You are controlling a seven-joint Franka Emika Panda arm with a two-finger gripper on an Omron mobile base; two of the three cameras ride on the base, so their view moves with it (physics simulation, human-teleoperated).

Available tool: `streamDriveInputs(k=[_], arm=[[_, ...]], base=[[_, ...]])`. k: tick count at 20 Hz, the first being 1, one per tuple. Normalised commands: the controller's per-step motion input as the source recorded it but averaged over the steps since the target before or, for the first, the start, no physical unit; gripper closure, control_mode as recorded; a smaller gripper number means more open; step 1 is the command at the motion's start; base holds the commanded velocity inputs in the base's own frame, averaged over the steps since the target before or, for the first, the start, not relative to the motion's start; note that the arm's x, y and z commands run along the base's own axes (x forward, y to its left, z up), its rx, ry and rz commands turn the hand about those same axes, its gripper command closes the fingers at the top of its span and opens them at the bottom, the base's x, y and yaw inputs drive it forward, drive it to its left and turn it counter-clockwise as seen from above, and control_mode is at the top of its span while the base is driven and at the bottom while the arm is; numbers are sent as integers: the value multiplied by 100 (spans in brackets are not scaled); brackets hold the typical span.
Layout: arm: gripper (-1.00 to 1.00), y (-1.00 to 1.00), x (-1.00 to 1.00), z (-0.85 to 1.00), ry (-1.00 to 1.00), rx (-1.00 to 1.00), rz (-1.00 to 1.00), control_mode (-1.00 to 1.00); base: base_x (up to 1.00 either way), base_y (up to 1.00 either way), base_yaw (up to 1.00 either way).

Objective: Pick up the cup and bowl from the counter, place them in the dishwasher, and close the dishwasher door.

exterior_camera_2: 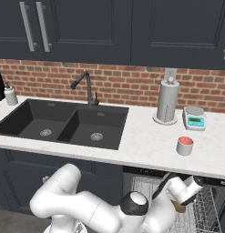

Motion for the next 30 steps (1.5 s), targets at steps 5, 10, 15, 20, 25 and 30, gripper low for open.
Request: streamDriveInputs(k=[5,10,15,20,25,30], arm=[[-100,0,-6,-50,0,7,-3,-100],[-100,0,-5,-43,1,7,-2,-100],[-100,-20,-21,-36,10,3,-5,-100],[-100,-54,-33,-47,20,-1,-11,-100],[-100,-50,-31,-30,26,-8,-9,-100],[-100,-50,-55,-47,19,-5,-8,-100]], base=[[0,0,0],[0,0,0],[0,0,0],[0,0,0],[0,0,0],[0,0,0]])
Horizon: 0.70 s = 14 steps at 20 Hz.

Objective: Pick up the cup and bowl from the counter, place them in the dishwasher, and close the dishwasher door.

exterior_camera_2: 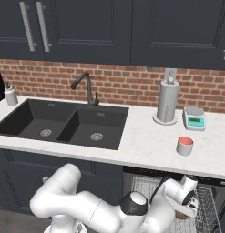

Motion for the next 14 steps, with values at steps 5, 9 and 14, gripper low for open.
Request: streamDriveInputs(k=[5,9,14], arm=[[-100,-52,-64,-62,14,-5,-7,-100],[-100,-32,-47,-36,6,-4,-2,-100],[-100,-8,-29,36,-9,5,0,-100]], base=[[0,0,0],[0,0,0],[0,0,0]])
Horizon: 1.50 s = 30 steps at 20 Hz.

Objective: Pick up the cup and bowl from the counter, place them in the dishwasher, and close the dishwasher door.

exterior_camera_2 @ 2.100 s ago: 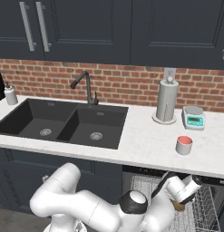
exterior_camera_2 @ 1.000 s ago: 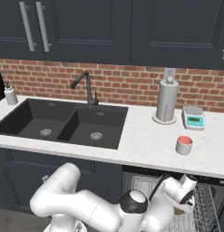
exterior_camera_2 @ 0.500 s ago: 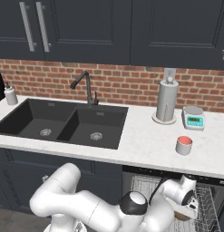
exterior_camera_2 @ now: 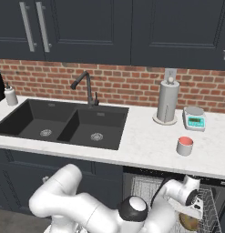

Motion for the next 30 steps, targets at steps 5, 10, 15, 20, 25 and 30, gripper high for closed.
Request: streamDriveInputs(k=[5,10,15,20,25,30], arm=[[-100,0,-39,48,-16,10,0,-100],[-100,0,-33,33,-13,7,0,-100],[-100,0,-22,94,-4,1,0,-100],[-100,0,-1,100,0,0,0,-100],[-100,10,0,100,-8,-14,-1,-100],[-100,57,0,99,-43,-17,-1,-100]], base=[[0,0,0],[0,0,0],[0,0,0],[0,0,0],[0,0,0],[0,0,0]])
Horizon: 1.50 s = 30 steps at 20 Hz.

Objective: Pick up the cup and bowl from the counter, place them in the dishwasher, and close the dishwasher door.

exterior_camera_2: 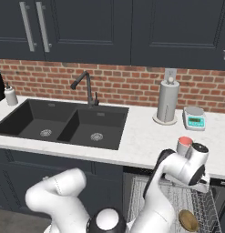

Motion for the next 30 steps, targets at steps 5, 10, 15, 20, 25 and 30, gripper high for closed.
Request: streamDriveInputs(k=[5,10,15,20,25,30], arm=[[-100,38,0,100,-57,-16,0,-100],[-100,1,0,100,-19,-21,0,-100],[-100,20,34,88,4,-39,-2,-100],[-100,64,77,12,26,-34,-8,-100],[-100,23,62,10,7,3,-12,-100],[-100,-49,12,50,0,40,0,-100]], base=[[0,0,0],[0,0,0],[0,0,0],[0,0,0],[0,0,0],[0,0,0]])
